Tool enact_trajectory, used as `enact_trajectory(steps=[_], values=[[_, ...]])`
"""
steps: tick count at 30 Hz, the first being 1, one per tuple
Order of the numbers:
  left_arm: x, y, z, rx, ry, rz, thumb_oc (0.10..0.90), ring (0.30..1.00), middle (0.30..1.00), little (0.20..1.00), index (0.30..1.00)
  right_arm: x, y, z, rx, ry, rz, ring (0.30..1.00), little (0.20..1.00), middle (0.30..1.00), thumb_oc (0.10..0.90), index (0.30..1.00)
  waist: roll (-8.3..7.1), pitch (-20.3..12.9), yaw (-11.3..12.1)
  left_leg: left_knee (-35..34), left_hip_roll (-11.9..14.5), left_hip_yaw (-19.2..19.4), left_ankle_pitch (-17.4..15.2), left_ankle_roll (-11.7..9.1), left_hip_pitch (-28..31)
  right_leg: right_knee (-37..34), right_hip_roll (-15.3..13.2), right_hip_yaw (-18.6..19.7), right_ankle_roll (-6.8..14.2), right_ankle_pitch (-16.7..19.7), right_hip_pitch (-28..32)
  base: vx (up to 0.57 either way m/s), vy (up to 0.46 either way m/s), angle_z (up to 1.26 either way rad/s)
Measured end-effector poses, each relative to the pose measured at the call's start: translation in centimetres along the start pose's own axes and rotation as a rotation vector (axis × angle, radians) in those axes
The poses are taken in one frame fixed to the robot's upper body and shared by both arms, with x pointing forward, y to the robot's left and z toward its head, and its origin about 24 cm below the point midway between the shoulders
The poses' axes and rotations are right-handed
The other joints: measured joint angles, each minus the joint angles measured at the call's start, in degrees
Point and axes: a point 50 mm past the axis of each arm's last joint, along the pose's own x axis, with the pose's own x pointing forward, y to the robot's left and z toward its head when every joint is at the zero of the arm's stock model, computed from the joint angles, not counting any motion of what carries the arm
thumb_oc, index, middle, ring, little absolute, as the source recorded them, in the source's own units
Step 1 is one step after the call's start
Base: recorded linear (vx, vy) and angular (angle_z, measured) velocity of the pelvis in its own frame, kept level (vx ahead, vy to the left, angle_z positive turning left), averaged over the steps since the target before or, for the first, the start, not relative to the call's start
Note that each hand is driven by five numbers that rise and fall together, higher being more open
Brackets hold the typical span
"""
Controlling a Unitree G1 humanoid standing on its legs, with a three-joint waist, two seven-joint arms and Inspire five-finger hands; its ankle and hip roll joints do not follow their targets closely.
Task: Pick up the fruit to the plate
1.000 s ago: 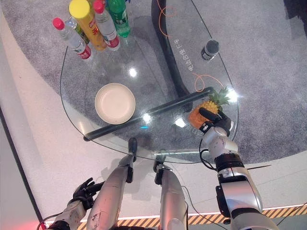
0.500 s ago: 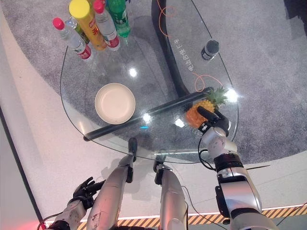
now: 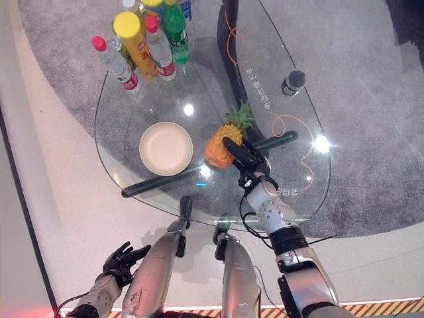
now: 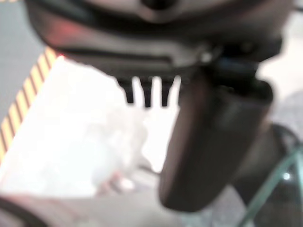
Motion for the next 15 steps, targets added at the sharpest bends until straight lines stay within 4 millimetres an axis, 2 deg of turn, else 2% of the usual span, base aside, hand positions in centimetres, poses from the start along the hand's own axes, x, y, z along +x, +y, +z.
enact_trajectory(steps=[3, 9, 15], values=[[0.0, 0.1, -0.1, -0.039, 0.003, 0.008, 0.8, 0.9, 0.9, 0.9, 0.9, -0.2, 0.1, 0.3, 0.01, -0.021, 0.027, 0.3, 0.2, 0.3, 0.1, 0.3, 0.0, 0.0, -0.31, -0.43, 0.02, 0.07, 0.02, -0.02, 0.95, -0.45, 0.06, 0.0, 0.05, 0.03, 0.94, 0.0, 0.0, 0.0], [0.0, 0.4, -0.2, -0.14, 0.0, 0.04, 0.8, 0.9, 0.9, 0.9, 0.9, -1.0, 0.2, -0.5, 0.011, -0.013, 0.106, 0.3, 0.2, 0.3, 0.1, 0.3, -0.02, 0.01, -0.77, -1.32, 0.04, -0.04, 0.21, 0.23, 3.6, -1.46, 0.19, -0.89, 0.11, 0.02, 4.03, 0.0, -0.013, 0.03], [-0.1, 1.6, 0.1, -0.261, -0.035, 0.119, 0.8, 0.9, 0.9, 0.9, 0.9, -1.2, 0.8, -1.1, 0.001, -0.005, 0.192, 0.3, 0.2, 0.3, 0.1, 0.3, -0.02, 0.01, -0.79, -2.44, 0.03, -0.07, 0.07, -0.11, 6.83, -2.26, 0.29, -0.99, 0.17, -0.03, 7.12, -0.01, -0.018, 0.01]])
